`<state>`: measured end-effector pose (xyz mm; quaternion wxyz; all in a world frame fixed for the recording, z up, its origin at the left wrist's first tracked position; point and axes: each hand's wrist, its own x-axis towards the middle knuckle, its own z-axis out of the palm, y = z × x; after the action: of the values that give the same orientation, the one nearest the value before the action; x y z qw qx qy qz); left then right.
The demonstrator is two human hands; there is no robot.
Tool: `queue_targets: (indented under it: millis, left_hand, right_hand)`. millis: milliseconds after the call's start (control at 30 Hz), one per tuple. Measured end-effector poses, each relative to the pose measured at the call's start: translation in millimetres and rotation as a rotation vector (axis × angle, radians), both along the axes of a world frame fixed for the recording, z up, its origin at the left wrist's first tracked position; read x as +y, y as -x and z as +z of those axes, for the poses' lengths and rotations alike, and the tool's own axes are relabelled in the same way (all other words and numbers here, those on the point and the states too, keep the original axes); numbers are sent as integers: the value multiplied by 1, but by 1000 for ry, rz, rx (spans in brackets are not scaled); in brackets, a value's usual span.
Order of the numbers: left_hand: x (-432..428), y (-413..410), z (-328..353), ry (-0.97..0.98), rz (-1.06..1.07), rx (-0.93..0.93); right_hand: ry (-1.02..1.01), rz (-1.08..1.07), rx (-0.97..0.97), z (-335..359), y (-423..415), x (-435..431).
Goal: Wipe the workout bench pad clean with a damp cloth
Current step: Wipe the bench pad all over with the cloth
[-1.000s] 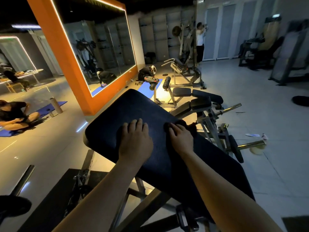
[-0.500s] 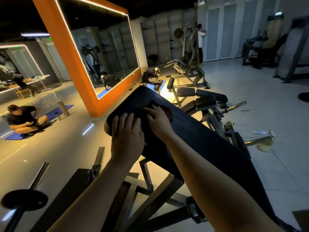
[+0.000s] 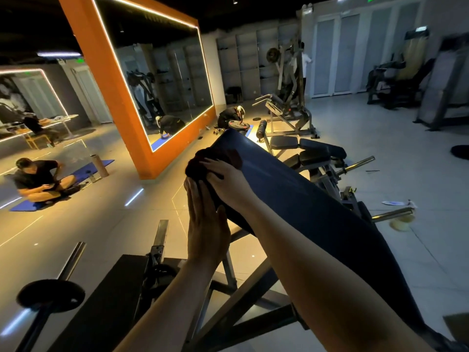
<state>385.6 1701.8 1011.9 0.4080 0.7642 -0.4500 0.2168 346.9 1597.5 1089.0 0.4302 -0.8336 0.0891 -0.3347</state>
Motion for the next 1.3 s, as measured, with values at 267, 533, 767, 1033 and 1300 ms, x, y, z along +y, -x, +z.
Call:
queue_targets:
  millis: [267, 533, 767, 1033, 1300]
  left_hand:
    - [-3, 34, -22, -276, 72, -206]
    - [-19, 45, -11, -276, 54, -299]
    - [-61, 58, -9, -479, 153, -364]
    - [-138, 74, 4, -530, 443, -235]
    - [-199, 95, -24, -676, 530, -193]
  right_hand:
    - [-110, -688, 206, -109, 70, -28]
    - [61, -274, -29, -77, 79, -20]
    - [-214, -600, 356, -122, 97, -99]
    - [82, -9, 54, -96, 46, -156]
    - [-239, -515, 337, -185, 95, -290]
